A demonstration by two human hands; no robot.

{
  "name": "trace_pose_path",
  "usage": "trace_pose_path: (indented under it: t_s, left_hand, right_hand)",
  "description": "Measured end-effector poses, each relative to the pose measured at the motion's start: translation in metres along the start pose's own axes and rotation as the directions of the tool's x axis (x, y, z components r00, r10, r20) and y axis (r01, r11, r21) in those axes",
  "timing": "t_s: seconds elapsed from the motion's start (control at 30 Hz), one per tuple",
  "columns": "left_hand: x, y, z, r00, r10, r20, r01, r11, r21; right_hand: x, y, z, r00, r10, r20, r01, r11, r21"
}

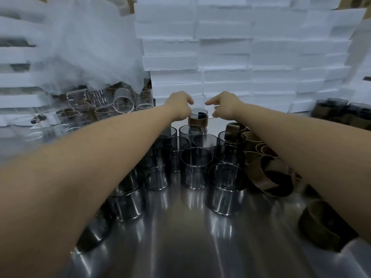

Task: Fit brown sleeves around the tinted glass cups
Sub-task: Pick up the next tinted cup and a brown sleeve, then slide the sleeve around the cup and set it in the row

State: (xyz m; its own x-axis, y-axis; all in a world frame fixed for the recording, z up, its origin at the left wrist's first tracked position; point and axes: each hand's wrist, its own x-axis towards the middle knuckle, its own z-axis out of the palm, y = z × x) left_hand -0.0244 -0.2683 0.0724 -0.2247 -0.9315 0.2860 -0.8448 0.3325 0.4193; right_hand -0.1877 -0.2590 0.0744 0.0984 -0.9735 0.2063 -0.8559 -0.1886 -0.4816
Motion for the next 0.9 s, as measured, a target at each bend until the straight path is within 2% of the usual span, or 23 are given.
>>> trace_pose_path:
  t_s: [0.2,0.27,0.33,0.4,0.5,0.57,0.63,0.73,0.8,0.9]
  left_hand:
    - [-0.078,0.039,-0.034,0.982,-0.030,-0.189,-0.012,0.976,-0.219]
    - [-0.118,0.055,-0.034,0.958,-0.024,-0.285,-0.057,0.961,-0.270]
    - [-0.167,0.067,-0.029,0.934,0.013,-0.358,-0.105,0.965,-0.240]
    - [-0.210,0.069,-0.020,0.904,0.126,-0.408,-0.160,0.986,-0.052]
    - [-0.256,0.055,0.000,0.910,0.267,-0.318,-0.140,0.918,0.372]
    - [-0.277,0.042,0.007,0.935,0.251,-0.250,-0.096,0.860,0.501]
    - [-0.286,0.032,0.011,0.955,0.215,-0.203,-0.091,0.868,0.488]
    - [-0.277,0.027,0.014,0.968,0.239,-0.073,-0.196,0.908,0.370]
    - [-0.268,0.025,0.018,0.975,0.224,0.004,-0.216,0.938,0.272]
    - [-0.258,0.022,0.022,0.979,0.200,0.026,-0.201,0.960,0.193]
  right_hand:
    - [-0.098,-0.042,-0.041,1.000,0.006,-0.022,-0.004,0.993,0.119]
    - [-0.139,-0.053,-0.039,1.000,-0.010,0.004,0.009,0.997,0.081]
    - [-0.177,-0.061,-0.023,1.000,-0.014,0.013,0.015,0.999,-0.042]
    - [-0.209,-0.062,0.001,1.000,-0.007,0.001,0.007,0.980,-0.199]
    - [-0.240,-0.054,0.038,0.999,-0.008,-0.053,-0.009,0.949,-0.314]
    - [-0.252,-0.049,0.053,0.989,-0.054,-0.136,0.013,0.957,-0.291]
    - [-0.255,-0.048,0.060,0.972,-0.080,-0.220,0.033,0.977,-0.211]
    - [-0.248,-0.049,0.064,0.968,-0.076,-0.240,0.045,0.990,-0.132]
    - [-0.240,-0.050,0.067,0.967,-0.095,-0.236,0.062,0.988,-0.143]
    - [-0.224,-0.047,0.072,0.962,-0.147,-0.231,0.095,0.970,-0.222]
